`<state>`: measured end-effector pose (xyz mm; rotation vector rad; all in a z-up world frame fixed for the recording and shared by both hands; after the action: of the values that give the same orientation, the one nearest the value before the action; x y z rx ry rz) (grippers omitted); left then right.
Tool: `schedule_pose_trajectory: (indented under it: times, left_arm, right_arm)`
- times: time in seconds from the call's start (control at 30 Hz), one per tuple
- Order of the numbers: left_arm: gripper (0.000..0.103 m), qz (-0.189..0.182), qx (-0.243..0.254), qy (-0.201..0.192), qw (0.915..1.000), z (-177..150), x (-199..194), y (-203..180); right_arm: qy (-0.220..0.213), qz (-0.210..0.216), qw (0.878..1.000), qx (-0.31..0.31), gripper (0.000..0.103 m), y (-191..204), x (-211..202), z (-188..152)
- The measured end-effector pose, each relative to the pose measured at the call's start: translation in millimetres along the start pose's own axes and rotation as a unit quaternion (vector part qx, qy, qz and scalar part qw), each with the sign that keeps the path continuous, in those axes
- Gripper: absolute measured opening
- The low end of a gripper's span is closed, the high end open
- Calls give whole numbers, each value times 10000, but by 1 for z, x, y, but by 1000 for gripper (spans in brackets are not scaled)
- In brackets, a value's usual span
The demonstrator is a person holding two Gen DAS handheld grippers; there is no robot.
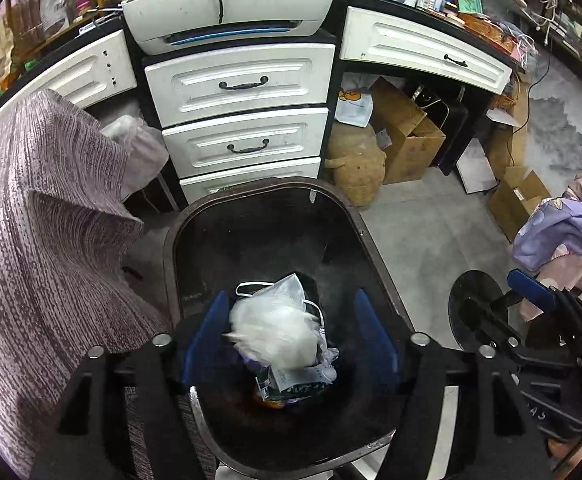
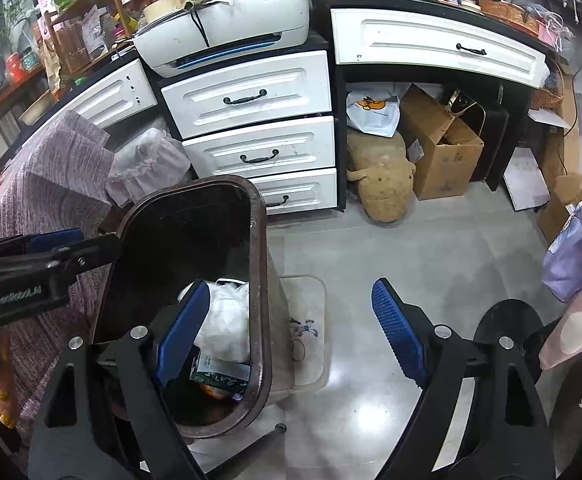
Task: Collect trash
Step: 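Move both grippers back to the orange peel and orange mesh net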
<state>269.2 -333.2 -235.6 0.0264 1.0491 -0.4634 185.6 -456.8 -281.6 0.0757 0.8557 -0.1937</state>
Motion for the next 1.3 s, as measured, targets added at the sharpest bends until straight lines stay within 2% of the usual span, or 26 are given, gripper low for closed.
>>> schedule_pose_trajectory:
  times: [0.2,0.53,0.67,0.9,1.03,1.13,1.3]
  left_arm:
    - [71,-114,-168,-6,9998,-1,-9,4]
    - [80,-361,-453,-506,9970,3,-69,19]
    - [83,-327,-454,-749,9956,7,-95,29]
    - [89,-124,-560,-1163,9916,16,-131,65]
    - [91,139,-662,-1316,9890,15,-148,94]
    - [92,336,-786,-1371,9869,14,-158,120]
    - [94,627,-1024,-1521,9810,14,-177,167]
  right_arm:
    - [-11,42,10000,34,82,1,-1,1]
    - [-199,199,9996,37,82,14,-14,14]
    - [-307,360,9989,-45,82,29,-24,24]
    - [-527,608,9954,-517,82,74,-43,50]
    - [-680,857,9908,-792,83,108,-56,69]
    - [-760,1079,9867,-949,90,131,-65,82]
    - [-892,1510,9751,-1357,93,186,-82,105]
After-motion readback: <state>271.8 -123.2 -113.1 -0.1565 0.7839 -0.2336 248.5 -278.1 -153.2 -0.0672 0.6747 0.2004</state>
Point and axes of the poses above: each gripper's, at about its wrist camera, not at the fingertips, and x roughly the way its jaws point, y to its left, z to its top, the point moved 10 cm from there along x, roughly the way its jaws point, and after that the axes turned 15 degrees about -x, right-handed, at the moved point
